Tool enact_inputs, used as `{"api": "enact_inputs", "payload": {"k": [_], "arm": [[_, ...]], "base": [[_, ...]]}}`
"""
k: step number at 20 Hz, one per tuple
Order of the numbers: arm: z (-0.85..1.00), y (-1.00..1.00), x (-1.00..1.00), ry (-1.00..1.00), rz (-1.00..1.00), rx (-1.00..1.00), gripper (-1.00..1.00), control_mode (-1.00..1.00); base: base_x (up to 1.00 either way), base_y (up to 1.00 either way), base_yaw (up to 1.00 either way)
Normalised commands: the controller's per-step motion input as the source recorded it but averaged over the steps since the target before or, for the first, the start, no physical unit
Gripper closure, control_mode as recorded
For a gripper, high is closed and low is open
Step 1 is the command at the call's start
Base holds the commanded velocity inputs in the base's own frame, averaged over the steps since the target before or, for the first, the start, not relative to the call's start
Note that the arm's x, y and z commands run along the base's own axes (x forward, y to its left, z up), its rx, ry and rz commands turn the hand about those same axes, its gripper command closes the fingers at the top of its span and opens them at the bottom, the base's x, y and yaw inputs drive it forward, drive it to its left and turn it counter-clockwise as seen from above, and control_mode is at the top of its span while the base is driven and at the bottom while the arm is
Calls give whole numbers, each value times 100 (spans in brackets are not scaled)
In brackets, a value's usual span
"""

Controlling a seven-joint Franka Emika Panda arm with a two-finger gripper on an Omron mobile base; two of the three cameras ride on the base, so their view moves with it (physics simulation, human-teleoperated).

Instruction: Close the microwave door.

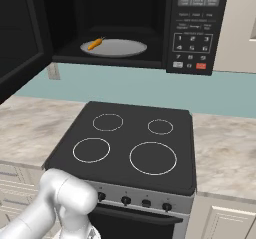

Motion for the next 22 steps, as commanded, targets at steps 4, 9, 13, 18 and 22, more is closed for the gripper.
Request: {"api": "enact_inputs", "payload": {"k": [4, 9, 13, 18, 22], "arm": [[0, -29, 14, 9, 0, 0, -100, -100], [0, -22, 39, 15, -1, 0, -100, -100], [0, -54, 47, 17, -3, 0, -100, -100], [0, -71, 25, 12, -6, 0, -100, -100], [0, -91, 3, 5, -6, 0, -100, -100]], "base": [[0, 0, 0], [0, 0, 0], [0, 0, 0], [0, 0, 0], [0, 0, 0]]}}
